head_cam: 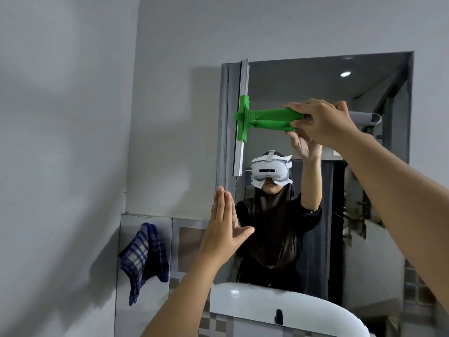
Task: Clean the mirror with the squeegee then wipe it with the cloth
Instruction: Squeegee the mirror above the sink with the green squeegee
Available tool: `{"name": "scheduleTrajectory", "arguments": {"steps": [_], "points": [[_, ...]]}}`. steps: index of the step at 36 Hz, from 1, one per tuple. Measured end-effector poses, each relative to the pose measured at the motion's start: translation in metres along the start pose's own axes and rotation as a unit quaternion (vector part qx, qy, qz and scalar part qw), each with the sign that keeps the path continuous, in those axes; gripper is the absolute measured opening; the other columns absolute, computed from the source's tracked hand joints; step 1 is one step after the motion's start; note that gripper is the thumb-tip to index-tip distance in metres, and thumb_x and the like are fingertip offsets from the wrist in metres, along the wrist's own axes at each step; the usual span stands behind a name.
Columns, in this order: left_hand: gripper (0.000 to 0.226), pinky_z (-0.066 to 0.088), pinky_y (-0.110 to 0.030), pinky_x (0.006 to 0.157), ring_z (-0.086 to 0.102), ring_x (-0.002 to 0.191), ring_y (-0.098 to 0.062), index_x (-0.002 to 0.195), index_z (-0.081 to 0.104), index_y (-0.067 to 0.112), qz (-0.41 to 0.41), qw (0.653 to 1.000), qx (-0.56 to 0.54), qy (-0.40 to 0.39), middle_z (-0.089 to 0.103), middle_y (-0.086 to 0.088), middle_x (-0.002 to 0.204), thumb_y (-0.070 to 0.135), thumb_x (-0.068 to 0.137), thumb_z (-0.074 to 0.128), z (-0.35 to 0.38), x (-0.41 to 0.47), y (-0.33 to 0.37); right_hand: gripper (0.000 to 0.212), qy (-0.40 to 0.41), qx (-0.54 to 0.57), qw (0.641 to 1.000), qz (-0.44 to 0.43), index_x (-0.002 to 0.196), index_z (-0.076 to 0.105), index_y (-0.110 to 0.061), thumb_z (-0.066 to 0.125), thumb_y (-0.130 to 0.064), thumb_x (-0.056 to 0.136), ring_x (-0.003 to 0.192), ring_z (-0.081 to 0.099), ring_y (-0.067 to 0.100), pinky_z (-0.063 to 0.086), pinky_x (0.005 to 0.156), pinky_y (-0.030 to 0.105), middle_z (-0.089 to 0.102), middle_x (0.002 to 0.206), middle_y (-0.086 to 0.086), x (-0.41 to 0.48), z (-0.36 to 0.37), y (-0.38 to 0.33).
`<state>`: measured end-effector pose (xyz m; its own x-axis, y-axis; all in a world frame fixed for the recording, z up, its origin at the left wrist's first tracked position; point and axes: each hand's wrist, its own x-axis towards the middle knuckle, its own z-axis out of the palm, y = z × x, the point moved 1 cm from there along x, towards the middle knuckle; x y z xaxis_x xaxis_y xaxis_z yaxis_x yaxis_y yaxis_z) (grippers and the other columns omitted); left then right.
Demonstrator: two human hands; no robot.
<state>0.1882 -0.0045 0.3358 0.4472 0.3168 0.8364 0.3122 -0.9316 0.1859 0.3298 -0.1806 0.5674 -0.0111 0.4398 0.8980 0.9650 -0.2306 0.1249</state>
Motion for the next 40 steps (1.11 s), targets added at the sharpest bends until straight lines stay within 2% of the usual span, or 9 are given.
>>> {"name": "scheduleTrajectory", "arguments": {"steps": [5, 10, 15, 19, 23, 30, 35, 38, 40], "points": [[0.106, 0.014, -0.042, 0.118, -0.029, 0.137, -0.011, 0.140, -0.026, 0.014, -0.006, 1.000, -0.001, 0.003, -0.035, -0.001, 0.149, 0.057, 0.084, 0.052, 0.001, 0.001, 0.001, 0.039, -0.004, 0.006, 0.999, 0.032, 0.131, 0.047, -0.034, 0.051, -0.032, 0.092, 0.114, 0.047, 0.021, 0.024, 0.091, 0.040, 0.053, 0.101, -0.005, -0.013, -0.010, 0.013], [0.106, 0.015, -0.041, 0.117, -0.029, 0.137, -0.011, 0.141, -0.024, 0.013, -0.011, 1.000, -0.001, 0.006, -0.034, -0.002, 0.149, 0.058, 0.083, 0.052, 0.001, 0.001, 0.002, 0.042, -0.008, 0.003, 0.999, 0.043, 0.133, 0.046, -0.031, 0.052, -0.033, 0.092, 0.116, 0.047, 0.022, 0.024, 0.091, 0.039, 0.059, 0.116, -0.001, -0.024, -0.018, 0.025], [0.107, 0.015, -0.036, 0.117, -0.029, 0.137, -0.010, 0.141, -0.024, 0.012, -0.007, 1.000, 0.000, 0.013, -0.034, -0.001, 0.149, 0.058, 0.082, 0.053, 0.002, 0.001, 0.002, 0.043, -0.014, 0.006, 0.998, 0.065, 0.134, 0.045, -0.031, 0.053, -0.033, 0.091, 0.117, 0.047, 0.025, 0.025, 0.094, 0.040, 0.059, 0.117, 0.001, -0.037, -0.029, 0.039], [0.108, 0.020, -0.032, 0.115, -0.027, 0.138, -0.011, 0.142, -0.022, 0.013, -0.009, 1.000, 0.000, 0.024, -0.033, 0.000, 0.150, 0.060, 0.080, 0.053, 0.003, 0.001, 0.001, 0.041, -0.005, -0.005, 0.997, 0.073, 0.133, 0.046, -0.030, 0.052, -0.029, 0.092, 0.112, 0.050, 0.030, 0.027, 0.095, 0.044, 0.061, 0.115, 0.005, -0.049, -0.039, 0.053], [0.107, 0.013, -0.031, 0.115, -0.027, 0.138, -0.011, 0.141, -0.021, 0.013, -0.003, 1.000, -0.001, 0.030, -0.032, 0.000, 0.149, 0.059, 0.078, 0.053, 0.004, 0.002, 0.002, 0.040, 0.012, -0.002, 0.996, 0.093, 0.132, 0.047, -0.031, 0.051, -0.027, 0.092, 0.113, 0.051, 0.032, 0.028, 0.097, 0.047, 0.062, 0.119, 0.007, -0.061, -0.047, 0.068], [0.108, 0.006, -0.029, 0.114, -0.026, 0.138, -0.012, 0.139, -0.024, 0.013, 0.000, 1.000, 0.002, 0.029, -0.031, -0.002, 0.149, 0.057, 0.078, 0.053, 0.004, 0.001, 0.003, 0.037, 0.023, -0.004, 0.990, 0.140, 0.129, 0.046, -0.035, 0.049, -0.027, 0.093, 0.109, 0.051, 0.034, 0.029, 0.095, 0.047, 0.063, 0.112, 0.008, -0.081, -0.053, 0.086], [0.107, 0.003, -0.027, 0.113, -0.026, 0.139, -0.013, 0.139, -0.023, 0.012, 0.004, 0.999, 0.009, 0.033, -0.028, -0.004, 0.150, 0.057, 0.078, 0.053, 0.003, 0.002, 0.004, 0.038, 0.032, 0.011, 0.982, 0.183, 0.131, 0.044, -0.032, 0.049, -0.028, 0.094, 0.100, 0.053, 0.034, 0.035, 0.092, 0.046, 0.052, 0.090, 0.003, -0.097, -0.051, 0.085], [0.106, 0.007, -0.029, 0.114, -0.027, 0.138, -0.013, 0.138, -0.024, 0.012, 0.001, 0.999, 0.017, 0.035, -0.028, -0.004, 0.150, 0.062, 0.076, 0.046, 0.001, 0.000, 0.003, 0.039, 0.045, 0.020, 0.980, 0.194, 0.132, 0.043, -0.032, 0.049, -0.027, 0.094, 0.094, 0.054, 0.033, 0.039, 0.086, 0.045, 0.054, 0.089, 0.004, -0.104, -0.042, 0.080], [0.106, 0.015, -0.034, 0.115, -0.028, 0.138, -0.012, 0.140, -0.023, 0.011, -0.003, 0.999, 0.022, 0.035, -0.028, -0.005, 0.151, 0.064, 0.076, 0.043, 0.000, 0.000, 0.001, 0.040, 0.054, 0.028, 0.977, 0.202, 0.133, 0.042, -0.030, 0.049, -0.027, 0.093, 0.094, 0.056, 0.035, 0.041, 0.082, 0.044, 0.061, 0.095, 0.010, -0.107, -0.035, 0.079]]}}
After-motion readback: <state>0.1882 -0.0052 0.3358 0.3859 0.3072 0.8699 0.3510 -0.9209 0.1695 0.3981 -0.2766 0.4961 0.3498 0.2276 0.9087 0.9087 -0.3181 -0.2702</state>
